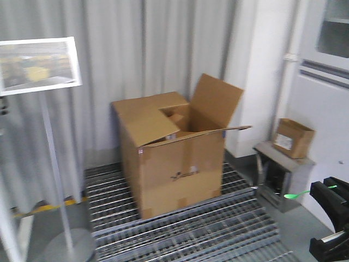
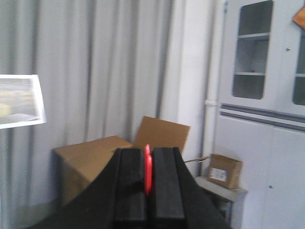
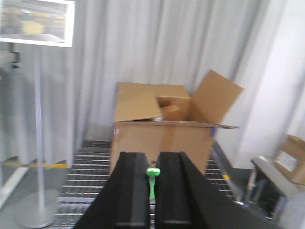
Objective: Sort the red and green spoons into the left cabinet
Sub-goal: 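Drive the base across the room toward the white cabinet, then drive up to the open cabinet shelf with the blue tray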
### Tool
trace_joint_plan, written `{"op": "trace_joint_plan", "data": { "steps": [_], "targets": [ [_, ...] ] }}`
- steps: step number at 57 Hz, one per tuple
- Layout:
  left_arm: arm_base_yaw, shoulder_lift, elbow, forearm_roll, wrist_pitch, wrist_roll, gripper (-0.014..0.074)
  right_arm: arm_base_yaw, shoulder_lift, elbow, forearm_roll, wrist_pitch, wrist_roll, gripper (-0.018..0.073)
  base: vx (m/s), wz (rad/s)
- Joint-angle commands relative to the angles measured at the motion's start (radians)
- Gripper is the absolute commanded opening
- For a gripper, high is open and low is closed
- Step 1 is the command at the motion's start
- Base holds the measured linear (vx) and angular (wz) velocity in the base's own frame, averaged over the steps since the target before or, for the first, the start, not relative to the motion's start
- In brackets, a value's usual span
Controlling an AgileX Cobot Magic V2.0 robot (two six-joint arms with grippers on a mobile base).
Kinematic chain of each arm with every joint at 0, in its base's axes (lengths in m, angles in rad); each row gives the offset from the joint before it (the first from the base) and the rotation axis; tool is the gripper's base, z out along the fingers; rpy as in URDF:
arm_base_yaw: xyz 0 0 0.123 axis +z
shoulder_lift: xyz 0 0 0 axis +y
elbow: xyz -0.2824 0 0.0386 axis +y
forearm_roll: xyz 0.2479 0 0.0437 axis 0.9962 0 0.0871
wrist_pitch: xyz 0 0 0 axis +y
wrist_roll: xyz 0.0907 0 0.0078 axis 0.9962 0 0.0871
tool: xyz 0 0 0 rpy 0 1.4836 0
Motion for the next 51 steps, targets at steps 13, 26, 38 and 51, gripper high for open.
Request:
{"op": "trace_joint_plan", "data": {
  "steps": [13, 26, 38, 51],
  "targets": [
    [-0.004, 0.002, -0.029, -0.011, -0.072, 0.002, -0.0006, -0.002, -0.009, -0.028, 0.006, -0.074, -0.001, 0.0022, 0.38, -0.72],
    [-0.004, 0.002, -0.029, -0.011, -0.072, 0.002, -0.0006, -0.002, -0.009, -0.028, 0.006, -0.074, -0.001, 0.0022, 0.34, -0.85],
    [-0.004, 0.002, -0.029, -0.011, -0.072, 0.002, -0.0006, -0.002, -0.009, -0.028, 0.006, -0.074, -0.001, 0.0022, 0.31, -0.85],
    [-0.004, 0.002, -0.029, -0.011, -0.072, 0.002, -0.0006, -0.002, -0.009, -0.028, 0.006, -0.074, -0.001, 0.0022, 0.30, -0.73]
  ]
}}
